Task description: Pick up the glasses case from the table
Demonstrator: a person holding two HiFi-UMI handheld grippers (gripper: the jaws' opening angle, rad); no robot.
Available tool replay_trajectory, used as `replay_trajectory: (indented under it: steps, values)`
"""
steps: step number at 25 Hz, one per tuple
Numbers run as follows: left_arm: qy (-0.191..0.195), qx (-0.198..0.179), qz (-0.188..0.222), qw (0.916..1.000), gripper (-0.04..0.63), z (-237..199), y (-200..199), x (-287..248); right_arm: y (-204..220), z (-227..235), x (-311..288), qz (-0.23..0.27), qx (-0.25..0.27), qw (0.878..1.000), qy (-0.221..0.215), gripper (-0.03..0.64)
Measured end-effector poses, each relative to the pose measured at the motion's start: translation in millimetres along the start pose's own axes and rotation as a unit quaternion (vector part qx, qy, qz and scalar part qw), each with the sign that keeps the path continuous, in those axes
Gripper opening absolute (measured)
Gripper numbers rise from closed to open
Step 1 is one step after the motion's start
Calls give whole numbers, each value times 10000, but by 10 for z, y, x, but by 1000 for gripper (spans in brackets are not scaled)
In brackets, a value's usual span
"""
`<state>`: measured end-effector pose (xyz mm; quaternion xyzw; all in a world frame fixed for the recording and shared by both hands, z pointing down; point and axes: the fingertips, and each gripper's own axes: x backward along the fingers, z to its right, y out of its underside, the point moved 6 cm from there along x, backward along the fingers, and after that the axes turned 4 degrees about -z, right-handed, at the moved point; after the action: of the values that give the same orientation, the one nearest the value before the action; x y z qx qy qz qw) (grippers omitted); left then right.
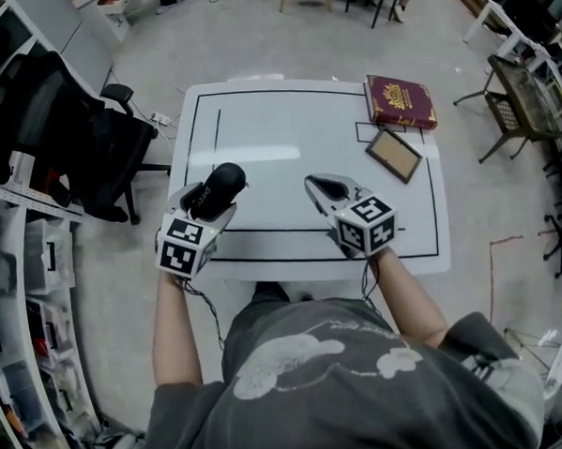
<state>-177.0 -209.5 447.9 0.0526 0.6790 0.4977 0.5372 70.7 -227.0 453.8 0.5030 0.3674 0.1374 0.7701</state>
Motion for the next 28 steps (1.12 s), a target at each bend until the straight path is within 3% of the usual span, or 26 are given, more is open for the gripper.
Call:
replay_trajectory:
  steps: [10,18,28]
  values:
    - [-118,482,285,9984,333,730,187,430,353,-272,659,87,31,9999,-131,0]
    - [-204,990,372,9942,333,1201,481,605,783,-364,939,-43,-230,9994,-249,0]
    - [-188,1413,486,9886,333,1302,691,726,916,-442,955,-85,-263,9992,-289,0]
